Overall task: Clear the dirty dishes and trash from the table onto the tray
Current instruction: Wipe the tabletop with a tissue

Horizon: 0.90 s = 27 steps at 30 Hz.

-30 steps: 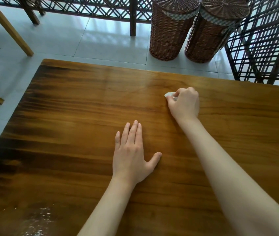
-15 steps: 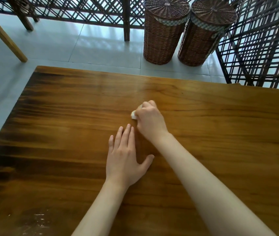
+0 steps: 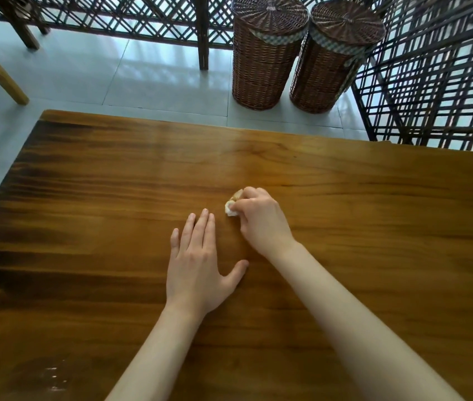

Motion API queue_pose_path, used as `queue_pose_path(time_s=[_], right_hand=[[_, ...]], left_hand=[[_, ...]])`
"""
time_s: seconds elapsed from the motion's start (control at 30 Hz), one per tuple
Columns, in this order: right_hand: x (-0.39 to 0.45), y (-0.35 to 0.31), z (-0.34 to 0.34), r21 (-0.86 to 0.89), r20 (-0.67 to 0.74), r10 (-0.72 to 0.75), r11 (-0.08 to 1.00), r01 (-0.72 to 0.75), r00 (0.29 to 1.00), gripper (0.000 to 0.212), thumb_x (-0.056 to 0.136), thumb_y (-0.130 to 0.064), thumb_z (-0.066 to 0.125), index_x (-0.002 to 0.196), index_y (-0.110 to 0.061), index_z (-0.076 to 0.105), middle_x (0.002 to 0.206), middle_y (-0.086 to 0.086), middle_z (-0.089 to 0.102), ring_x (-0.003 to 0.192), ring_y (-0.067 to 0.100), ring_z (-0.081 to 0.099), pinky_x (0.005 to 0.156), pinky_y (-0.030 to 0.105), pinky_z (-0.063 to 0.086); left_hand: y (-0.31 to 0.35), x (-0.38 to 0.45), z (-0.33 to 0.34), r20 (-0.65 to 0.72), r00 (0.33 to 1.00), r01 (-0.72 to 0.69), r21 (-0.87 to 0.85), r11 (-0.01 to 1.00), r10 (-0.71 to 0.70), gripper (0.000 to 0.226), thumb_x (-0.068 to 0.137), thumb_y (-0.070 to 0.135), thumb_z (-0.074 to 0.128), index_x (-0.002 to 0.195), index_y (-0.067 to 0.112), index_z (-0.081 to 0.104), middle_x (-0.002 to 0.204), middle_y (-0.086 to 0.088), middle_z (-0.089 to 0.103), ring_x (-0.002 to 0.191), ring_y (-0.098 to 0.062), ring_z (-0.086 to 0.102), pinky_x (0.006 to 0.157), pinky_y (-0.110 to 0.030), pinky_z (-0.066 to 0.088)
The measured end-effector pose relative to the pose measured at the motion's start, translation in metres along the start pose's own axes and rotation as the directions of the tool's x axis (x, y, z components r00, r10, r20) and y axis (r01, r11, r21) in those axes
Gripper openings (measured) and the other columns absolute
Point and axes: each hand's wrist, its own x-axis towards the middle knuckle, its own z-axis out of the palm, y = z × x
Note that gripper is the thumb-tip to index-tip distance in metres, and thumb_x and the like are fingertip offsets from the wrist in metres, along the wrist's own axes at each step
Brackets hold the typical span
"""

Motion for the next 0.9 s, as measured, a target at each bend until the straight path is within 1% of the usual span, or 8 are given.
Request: queue_pose_path(time_s=[0.13,0.23,0.3,0.37,0.43,0.53,0.7,0.9], right_hand=[[-0.005,0.046,-0.020,-0.097,-0.067,0.172,0.979,-0.178,0.983,0.027,0.085,0.005,0.053,0.100,-0.008,0.072,0.093,0.009,0.060,0.091,0.024,0.055,0.077,0.030,0.047],[-0.011,0.082,-0.036,-0.088,-0.159,0.429,0.891,-0.445,0.889,0.029,0.086,0.003,0.050,0.105,-0.005,0.071,0.094,0.012,0.057,0.090,0.028,0.055,0.079,0.032,0.047],[-0.012,0.081,-0.037,-0.071,-0.182,0.486,0.860,-0.505,0.855,0.029,0.087,0.001,0.050,0.108,-0.006,0.070,0.096,0.012,0.057,0.091,0.028,0.056,0.081,0.033,0.050],[-0.016,0.055,-0.029,-0.064,-0.127,0.414,0.903,-0.424,0.901,0.032,0.083,0.003,0.049,0.103,-0.008,0.072,0.094,0.012,0.056,0.091,0.029,0.054,0.080,0.031,0.045],[-0.026,0.016,-0.014,-0.040,-0.040,0.228,0.972,-0.230,0.973,0.030,0.078,0.007,0.052,0.092,-0.009,0.073,0.089,0.010,0.056,0.087,0.027,0.053,0.072,0.025,0.038],[-0.033,-0.022,-0.002,0.027,0.041,0.029,0.999,-0.030,0.999,0.021,0.082,0.005,0.057,0.088,-0.008,0.073,0.085,0.008,0.056,0.082,0.021,0.052,0.068,0.025,0.046],[-0.047,-0.016,-0.009,0.041,0.079,0.041,0.998,-0.044,0.996,0.022,0.086,-0.005,0.060,0.104,-0.013,0.072,0.087,0.003,0.055,0.083,0.013,0.050,0.074,0.022,0.046],[-0.102,0.005,-0.021,0.077,-0.077,0.245,0.968,-0.239,0.966,0.023,0.088,-0.004,0.060,0.106,-0.012,0.071,0.089,0.003,0.059,0.085,0.016,0.057,0.077,0.026,0.053]], left_hand=[[0.001,0.002,0.000,-0.008,1.000,-0.008,0.021,1.000,0.008,0.095,0.075,0.078,0.030,0.146,0.015,0.027,0.152,-0.003,0.029,0.141,-0.022,0.022,0.111,-0.039,0.007],[0.000,0.002,0.000,-0.012,1.000,-0.015,0.027,1.000,0.015,0.096,0.075,0.078,0.030,0.146,0.013,0.028,0.152,-0.004,0.029,0.141,-0.023,0.022,0.111,-0.040,0.007],[0.000,0.002,0.000,-0.019,1.000,-0.017,0.030,0.999,0.018,0.096,0.075,0.078,0.030,0.145,0.012,0.029,0.151,-0.005,0.030,0.141,-0.023,0.022,0.110,-0.041,0.007],[-0.001,0.003,0.000,-0.026,0.999,-0.024,0.034,0.999,0.025,0.095,0.076,0.077,0.032,0.146,0.012,0.028,0.152,-0.005,0.029,0.141,-0.024,0.022,0.110,-0.041,0.007],[-0.002,0.002,0.001,-0.029,0.999,-0.031,0.031,0.999,0.032,0.094,0.077,0.075,0.036,0.146,0.011,0.026,0.152,-0.006,0.027,0.142,-0.024,0.021,0.111,-0.041,0.006],[-0.002,0.002,0.003,-0.042,0.998,-0.036,0.022,0.999,0.037,0.092,0.078,0.068,0.042,0.146,0.010,0.024,0.153,-0.009,0.024,0.143,-0.024,0.017,0.112,-0.042,0.006],[-0.001,0.002,0.003,-0.063,0.997,-0.046,0.067,0.997,0.050,0.092,0.079,0.071,0.036,0.146,0.009,0.025,0.153,-0.008,0.026,0.142,-0.025,0.017,0.111,-0.042,0.001],[-0.003,-0.016,0.001,-0.059,0.998,0.003,0.101,0.995,0.003,0.099,0.074,0.077,0.028,0.147,0.010,0.022,0.153,-0.007,0.024,0.143,-0.024,0.016,0.113,-0.046,0.005]])
